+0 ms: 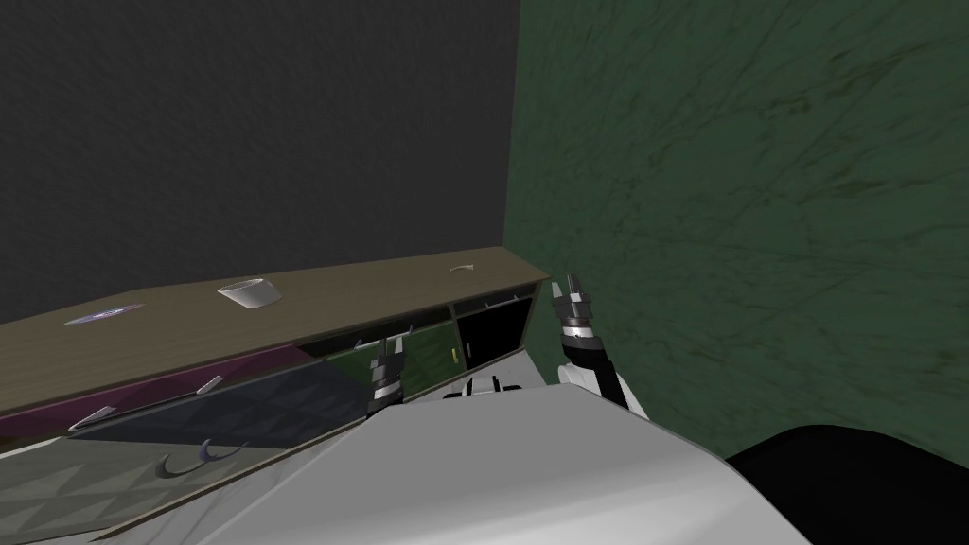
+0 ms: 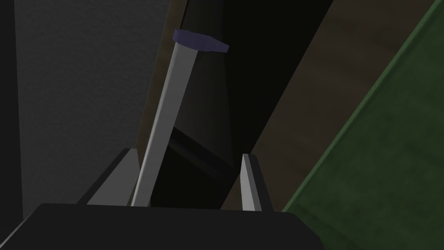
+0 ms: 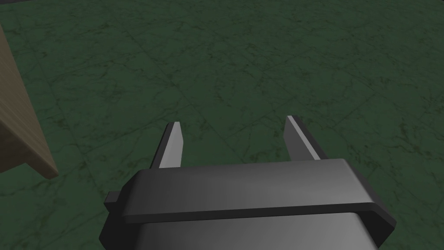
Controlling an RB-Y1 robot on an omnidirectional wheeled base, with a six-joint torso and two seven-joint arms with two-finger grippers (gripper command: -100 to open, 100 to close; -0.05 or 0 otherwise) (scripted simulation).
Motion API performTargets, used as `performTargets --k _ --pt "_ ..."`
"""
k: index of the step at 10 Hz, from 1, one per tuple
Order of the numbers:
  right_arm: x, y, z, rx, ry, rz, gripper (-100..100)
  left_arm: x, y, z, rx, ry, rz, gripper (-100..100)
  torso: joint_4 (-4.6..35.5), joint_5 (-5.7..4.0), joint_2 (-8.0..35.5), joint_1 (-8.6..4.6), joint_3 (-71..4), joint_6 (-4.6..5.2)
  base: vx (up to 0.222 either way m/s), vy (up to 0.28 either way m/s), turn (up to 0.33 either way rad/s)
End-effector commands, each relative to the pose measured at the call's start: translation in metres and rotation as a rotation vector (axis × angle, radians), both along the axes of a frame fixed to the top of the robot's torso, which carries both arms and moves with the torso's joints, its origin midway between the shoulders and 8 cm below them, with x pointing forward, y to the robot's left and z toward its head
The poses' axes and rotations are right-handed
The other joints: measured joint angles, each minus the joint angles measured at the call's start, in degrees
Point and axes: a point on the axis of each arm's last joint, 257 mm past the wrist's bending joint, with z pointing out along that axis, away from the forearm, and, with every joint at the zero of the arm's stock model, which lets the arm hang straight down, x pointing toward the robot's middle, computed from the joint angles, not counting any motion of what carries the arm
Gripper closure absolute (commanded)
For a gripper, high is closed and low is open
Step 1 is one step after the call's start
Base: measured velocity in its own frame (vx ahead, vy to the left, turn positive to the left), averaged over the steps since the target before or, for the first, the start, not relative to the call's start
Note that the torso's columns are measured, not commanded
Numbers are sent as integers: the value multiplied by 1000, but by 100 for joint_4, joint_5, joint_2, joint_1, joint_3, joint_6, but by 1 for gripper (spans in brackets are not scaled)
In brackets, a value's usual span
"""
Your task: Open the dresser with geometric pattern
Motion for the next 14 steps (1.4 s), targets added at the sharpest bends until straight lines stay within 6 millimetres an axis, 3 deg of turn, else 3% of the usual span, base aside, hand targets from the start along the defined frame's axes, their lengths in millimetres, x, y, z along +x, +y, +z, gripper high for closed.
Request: performTargets --k 1,2,4,8,9,10,14 --pt "0 0 0 0 0 0 0 -14 -3 -5 -1 -12 5 100 -6 7 -1 4 1 0 19 19 -15" --pt "0 0 0 0 0 0 0 -18 -5 -7 -1 -12 5 100 -14 15 -9 11 -1 1 12 17 -12" --pt "0 0 0 0 0 0 0 -8 -2 1 1 -10 -2 100 -18 15 -21 10 -9 4 -52 -23 14" --pt "0 0 0 0 0 0 0 7 7 15 -1 -6 -12 100 12 -17 23 -23 8 2 -186 -83 47" --pt "0 0 0 0 0 0 0 3 4 6 -5 13 -10 100 22 -25 25 -20 7 1 -94 -27 0" --pt "0 0 0 0 0 0 0 14 9 12 -9 27 -13 -100 12 -21 -12 -14 -12 3 -54 -30 25" --pt "0 0 0 0 0 0 0 36 20 33 -12 28 -20 -100 10 -18 -4 -25 -7 8 -51 -38 19"
